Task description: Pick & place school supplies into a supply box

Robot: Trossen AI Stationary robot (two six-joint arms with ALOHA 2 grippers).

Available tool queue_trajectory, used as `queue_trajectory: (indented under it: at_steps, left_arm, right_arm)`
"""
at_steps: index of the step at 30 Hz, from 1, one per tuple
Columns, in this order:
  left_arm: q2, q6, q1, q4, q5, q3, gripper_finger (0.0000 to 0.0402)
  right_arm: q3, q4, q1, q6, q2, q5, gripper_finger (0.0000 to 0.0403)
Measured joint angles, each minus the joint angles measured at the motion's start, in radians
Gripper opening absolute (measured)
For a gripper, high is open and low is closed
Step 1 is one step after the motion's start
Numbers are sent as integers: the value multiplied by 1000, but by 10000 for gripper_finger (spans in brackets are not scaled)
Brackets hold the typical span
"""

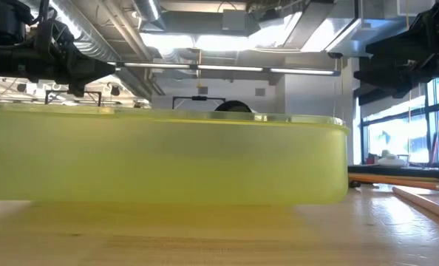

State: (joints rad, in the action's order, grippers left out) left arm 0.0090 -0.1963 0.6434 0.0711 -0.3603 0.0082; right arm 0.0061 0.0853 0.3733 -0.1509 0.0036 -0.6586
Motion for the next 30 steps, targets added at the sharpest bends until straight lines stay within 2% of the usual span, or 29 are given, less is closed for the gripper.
queue_trajectory:
  at_steps: [10, 12, 19, 24, 30]
  left_arm:
    - [0, 0, 0, 3, 3, 0, 15]
    - [0, -1, 0, 30, 39, 0, 16]
    - [0, -114, 0, 53, 82, 0, 19]
    - [0, -185, 0, 53, 67, 0, 44]
    - [0, -178, 0, 38, 44, 0, 96]
  right_arm:
    - [0, 0, 0, -53, 0, -3, 376]
    - [0, 0, 0, -52, 0, -3, 376]
    - [0, 0, 0, -54, 0, -3, 376]
    - [0, 0, 0, -53, 0, -3, 376]
    - [0, 0, 0, -48, 0, -3, 376]
